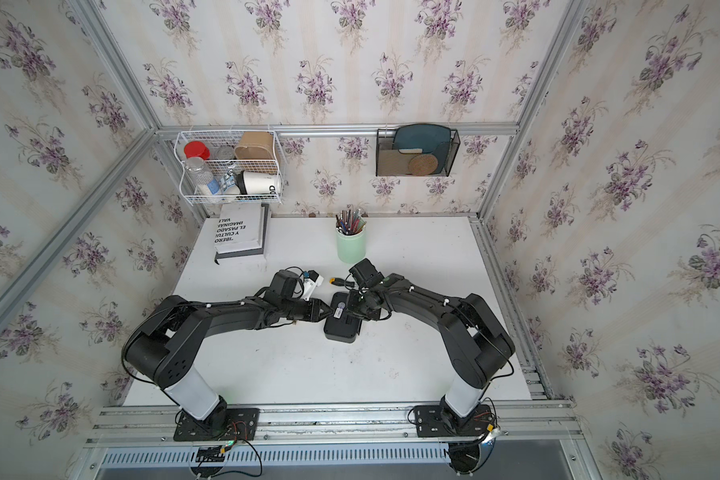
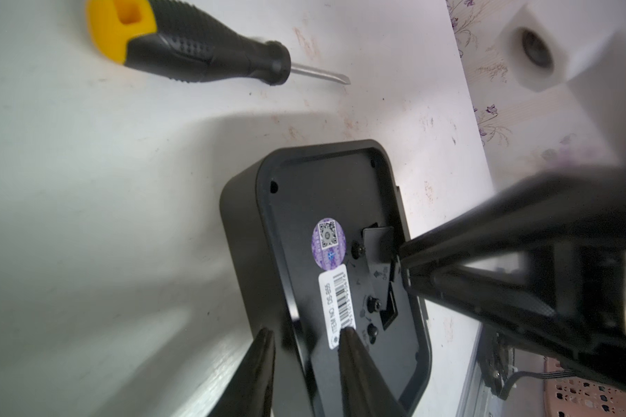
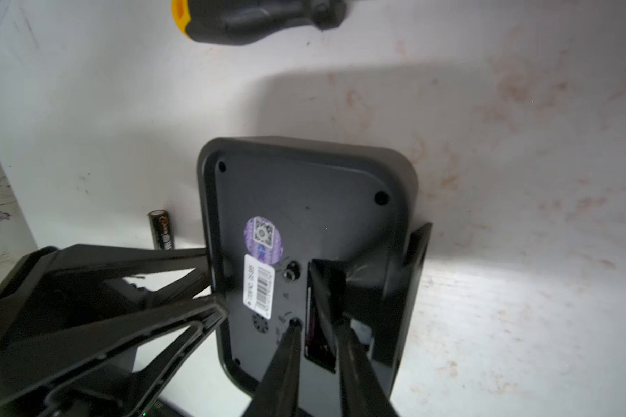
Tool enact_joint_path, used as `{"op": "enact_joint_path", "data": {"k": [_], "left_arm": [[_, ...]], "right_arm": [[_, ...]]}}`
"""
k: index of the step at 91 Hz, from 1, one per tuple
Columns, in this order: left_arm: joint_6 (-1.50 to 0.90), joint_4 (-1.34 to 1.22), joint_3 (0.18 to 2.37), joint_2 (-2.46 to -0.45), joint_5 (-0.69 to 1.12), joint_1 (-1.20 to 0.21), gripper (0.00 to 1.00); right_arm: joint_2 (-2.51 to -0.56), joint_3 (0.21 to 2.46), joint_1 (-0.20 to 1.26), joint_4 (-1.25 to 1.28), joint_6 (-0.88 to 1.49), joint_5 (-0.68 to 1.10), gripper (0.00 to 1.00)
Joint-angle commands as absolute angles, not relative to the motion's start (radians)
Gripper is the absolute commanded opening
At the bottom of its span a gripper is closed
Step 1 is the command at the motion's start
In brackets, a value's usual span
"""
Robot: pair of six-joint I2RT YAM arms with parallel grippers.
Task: Remove the battery from the alarm
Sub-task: Adjust the cover on the alarm.
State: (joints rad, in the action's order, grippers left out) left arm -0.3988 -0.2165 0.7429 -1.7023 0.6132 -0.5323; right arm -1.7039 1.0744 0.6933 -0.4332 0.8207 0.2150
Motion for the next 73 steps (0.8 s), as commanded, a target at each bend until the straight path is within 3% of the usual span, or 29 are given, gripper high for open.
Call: {"op": "enact_joint_path", "data": {"k": [1, 73], "left_arm": [[-0.400, -0.242, 0.741, -1.704, 0.618, -0.532, 0.35], [-0.393, -0.233, 0.740, -1.703, 0.599, -0.532, 0.34]], "right_arm": [[-1.716, 1.094, 0.708, -0.481, 0.804, 0.142, 0.24], [-1.744, 1.133, 0.733, -0.526, 0.781, 0.078, 0.05]]}}
